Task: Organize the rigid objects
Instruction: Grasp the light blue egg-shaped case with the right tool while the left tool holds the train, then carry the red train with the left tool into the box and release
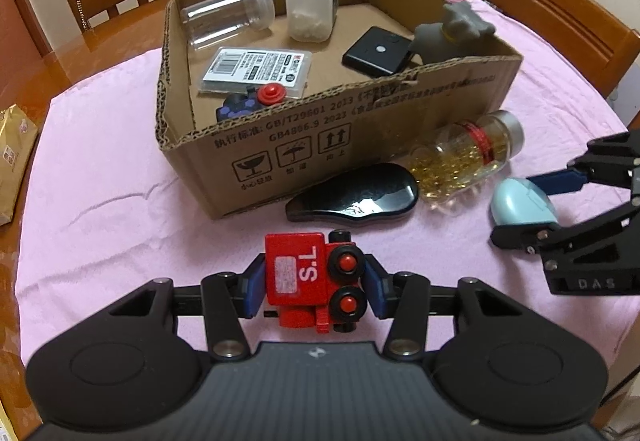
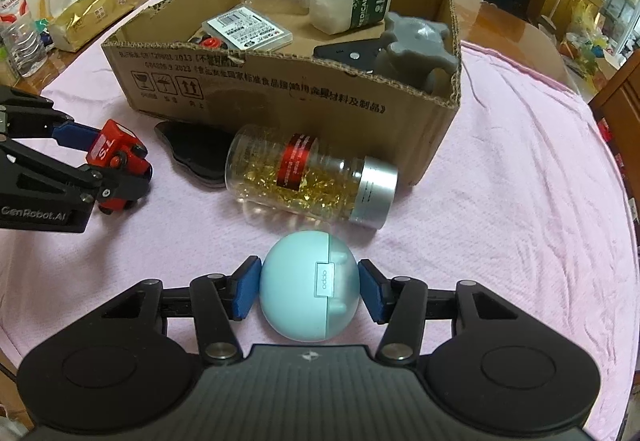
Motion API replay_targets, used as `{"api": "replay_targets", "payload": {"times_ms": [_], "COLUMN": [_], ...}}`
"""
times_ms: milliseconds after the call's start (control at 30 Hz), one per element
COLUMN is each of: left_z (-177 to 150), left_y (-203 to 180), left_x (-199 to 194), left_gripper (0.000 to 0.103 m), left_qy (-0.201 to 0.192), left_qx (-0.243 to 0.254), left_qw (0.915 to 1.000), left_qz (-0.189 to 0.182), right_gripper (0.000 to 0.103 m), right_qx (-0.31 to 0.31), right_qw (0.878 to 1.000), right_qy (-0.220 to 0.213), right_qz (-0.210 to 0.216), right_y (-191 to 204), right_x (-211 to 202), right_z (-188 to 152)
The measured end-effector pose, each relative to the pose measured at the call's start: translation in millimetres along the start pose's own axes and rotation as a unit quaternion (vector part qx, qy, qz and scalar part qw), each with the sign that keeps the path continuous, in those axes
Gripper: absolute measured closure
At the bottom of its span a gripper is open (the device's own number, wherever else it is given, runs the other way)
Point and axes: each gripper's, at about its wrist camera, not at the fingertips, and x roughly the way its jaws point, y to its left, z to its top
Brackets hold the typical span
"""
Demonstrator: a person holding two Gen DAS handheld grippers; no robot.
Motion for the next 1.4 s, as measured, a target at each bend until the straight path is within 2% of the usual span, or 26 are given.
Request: {"api": "replay_targets", "payload": {"times_ms": [233,367,533,1033,1400], "left_z": [-3.6,-8.9,-6.6,-0.9,16.0], "left_y": [-1.1,0.2,-0.8,-1.4,-5.6], "left_x": [3.5,1.9,4.2,-9.5,-53.7], "left_gripper": [0.046,0.046,0.054,0.056,0.056], "left_qy": [0.003,0.001,-0.008,-0.004,-0.011], "left_qx": [-0.008,-0.010,-0.002,0.005,0.041], "left_qw": [0.9998,0.9999,0.9999,0.9999,0.9988], "left_qz": [0.016,0.014,0.008,-0.008,-0.025], "right_gripper": [0.044,0.043,0.043,0.045,0.046], "right_qx": [0.001,0.008,0.007,-0.014,-0.051], "right_qw": [1.000,1.000,1.000,1.000,0.998], "right_qy": [-0.002,-0.005,-0.010,-0.003,0.001], "right_qz": [-0.004,-0.004,-0.005,0.008,0.040], "right_y": [1.4,0.9,2.8,3.3,-6.0], "right_x": [-0.8,-1.4,-1.3,-11.6,-47.3], "right_z": [-4.4,-6.9,-7.5,-4.9,3.8]}}
